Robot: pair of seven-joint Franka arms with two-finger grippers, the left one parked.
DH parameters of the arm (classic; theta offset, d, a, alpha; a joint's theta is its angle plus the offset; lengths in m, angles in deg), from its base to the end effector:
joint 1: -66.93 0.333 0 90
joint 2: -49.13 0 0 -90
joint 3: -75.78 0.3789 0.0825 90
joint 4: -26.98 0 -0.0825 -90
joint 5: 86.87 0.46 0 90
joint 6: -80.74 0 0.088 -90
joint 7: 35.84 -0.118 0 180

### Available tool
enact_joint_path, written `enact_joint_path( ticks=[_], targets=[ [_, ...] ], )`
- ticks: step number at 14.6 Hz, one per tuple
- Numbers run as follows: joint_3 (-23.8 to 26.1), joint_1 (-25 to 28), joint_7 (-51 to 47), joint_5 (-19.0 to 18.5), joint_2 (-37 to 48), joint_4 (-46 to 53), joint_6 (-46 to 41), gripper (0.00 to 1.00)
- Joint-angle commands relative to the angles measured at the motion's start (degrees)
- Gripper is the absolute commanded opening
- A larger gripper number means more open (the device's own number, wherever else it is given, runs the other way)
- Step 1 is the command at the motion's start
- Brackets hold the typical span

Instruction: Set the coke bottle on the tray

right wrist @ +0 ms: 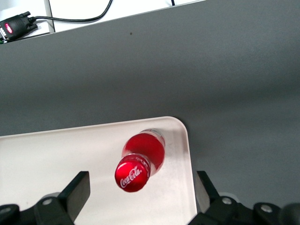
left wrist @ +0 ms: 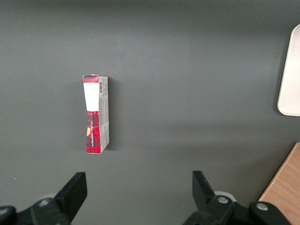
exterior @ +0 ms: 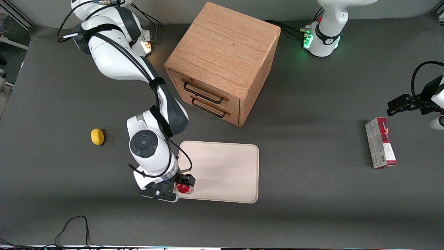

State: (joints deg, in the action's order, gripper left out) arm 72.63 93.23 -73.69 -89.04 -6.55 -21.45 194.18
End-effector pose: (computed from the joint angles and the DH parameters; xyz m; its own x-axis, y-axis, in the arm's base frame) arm 0.8485 0.3847 0.3450 0.9604 -0.2145 0.1780 -0.2118 -0.9767 -0.0344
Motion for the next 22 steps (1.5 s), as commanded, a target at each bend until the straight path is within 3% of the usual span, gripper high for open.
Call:
enact_joint_path(
  ticks=[1, 3, 6, 8, 11, 16, 18, 22],
  targets=[
    [-0.27, 0.25, -1.71, -1.16, -0.65, 1.85, -2.34, 1.0],
    [-0.36, 0.25, -1.01, -2.3, 0.83, 1.85, -6.54, 1.0],
    [-0.01, -1.16, 4.42, -0.99, 5.21, 0.28, -12.26, 1.0],
    [-0.1, -3.17, 10.74, 0.5, 12.49, -7.33, -16.31, 1.0],
    [-0.36, -6.86, 23.92, 2.87, 28.3, -27.27, -13.88, 1.0],
    [0.6, -13.45, 32.02, 2.88, 48.43, -48.3, -14.56, 1.0],
    [2.35, -16.35, 33.01, 2.88, 54.69, -52.54, -16.14, 1.0],
    [2.54, -16.46, 34.94, 3.05, 58.67, -52.64, -20.53, 1.0]
  ],
)
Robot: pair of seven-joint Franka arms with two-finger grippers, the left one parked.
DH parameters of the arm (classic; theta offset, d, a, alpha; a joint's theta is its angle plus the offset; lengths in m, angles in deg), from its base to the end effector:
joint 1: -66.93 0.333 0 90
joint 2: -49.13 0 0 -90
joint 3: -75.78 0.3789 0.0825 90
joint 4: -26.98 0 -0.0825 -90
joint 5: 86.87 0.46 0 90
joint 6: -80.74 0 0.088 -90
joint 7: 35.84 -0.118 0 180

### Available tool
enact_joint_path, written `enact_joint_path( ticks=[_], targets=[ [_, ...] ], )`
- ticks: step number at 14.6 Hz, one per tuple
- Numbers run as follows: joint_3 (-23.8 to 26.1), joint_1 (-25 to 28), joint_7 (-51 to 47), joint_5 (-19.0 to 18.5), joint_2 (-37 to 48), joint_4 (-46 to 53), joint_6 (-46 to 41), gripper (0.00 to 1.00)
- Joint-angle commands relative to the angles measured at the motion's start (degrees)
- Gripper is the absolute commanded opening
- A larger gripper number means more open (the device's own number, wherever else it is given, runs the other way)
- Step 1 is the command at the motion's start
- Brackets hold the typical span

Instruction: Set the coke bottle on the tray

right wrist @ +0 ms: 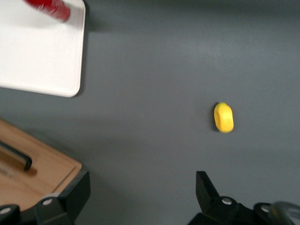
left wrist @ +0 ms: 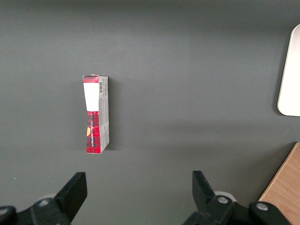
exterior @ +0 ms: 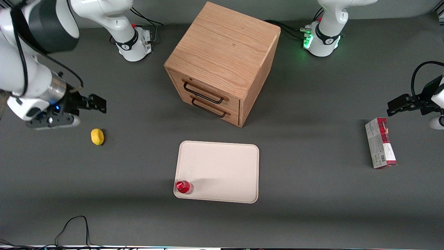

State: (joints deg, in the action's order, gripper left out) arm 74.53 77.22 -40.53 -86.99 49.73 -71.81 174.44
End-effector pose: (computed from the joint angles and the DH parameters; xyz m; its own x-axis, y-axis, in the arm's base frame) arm 0.6164 0.0978 0.6043 0.9941 0.0755 -0.0779 0.0764 -0.9970 0.0082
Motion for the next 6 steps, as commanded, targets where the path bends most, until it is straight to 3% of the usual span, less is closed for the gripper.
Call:
enact_joint_path(
  ticks=[1, 6],
  targets=[
    [0.46, -0.44, 1.87, 1.18, 2.57, -1.5, -1.76, 1.0],
    [-0.15, -0.61, 3.01, 1.36, 2.3, 0.79, -4.41, 1.0]
  ],
)
